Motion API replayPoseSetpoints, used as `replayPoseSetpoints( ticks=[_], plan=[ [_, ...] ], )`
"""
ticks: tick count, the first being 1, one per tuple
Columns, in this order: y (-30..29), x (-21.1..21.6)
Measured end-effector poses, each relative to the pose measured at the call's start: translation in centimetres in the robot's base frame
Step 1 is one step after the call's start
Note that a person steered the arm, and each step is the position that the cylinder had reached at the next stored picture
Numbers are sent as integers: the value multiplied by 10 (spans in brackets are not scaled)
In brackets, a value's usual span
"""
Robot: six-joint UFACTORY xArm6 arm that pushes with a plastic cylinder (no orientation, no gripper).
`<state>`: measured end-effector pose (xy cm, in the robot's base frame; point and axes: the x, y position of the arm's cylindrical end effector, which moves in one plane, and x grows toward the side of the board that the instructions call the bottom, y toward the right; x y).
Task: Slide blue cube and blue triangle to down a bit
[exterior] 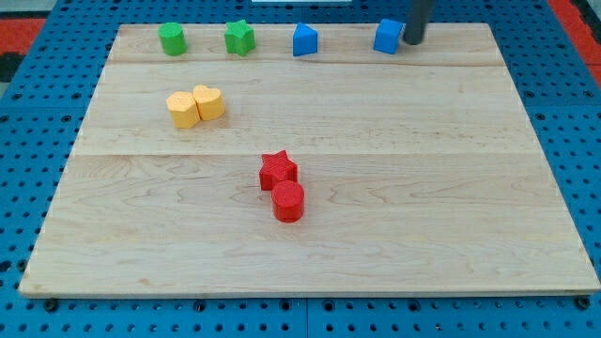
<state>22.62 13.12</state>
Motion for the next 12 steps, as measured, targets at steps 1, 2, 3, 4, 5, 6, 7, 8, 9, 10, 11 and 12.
replayPoseSetpoints(
  ticks=[1, 2, 3, 4, 5, 6, 7, 8, 9, 10, 11, 12],
  plan=[
    [-63, 3],
    [20, 6],
    [31, -24],
    [-8, -34],
    [-80, -33],
    [-114, -13],
    [-118, 41],
    [-91, 37],
    [-75, -19],
    [-146, -32],
    [-175, -6],
    [-147, 34]
  ],
)
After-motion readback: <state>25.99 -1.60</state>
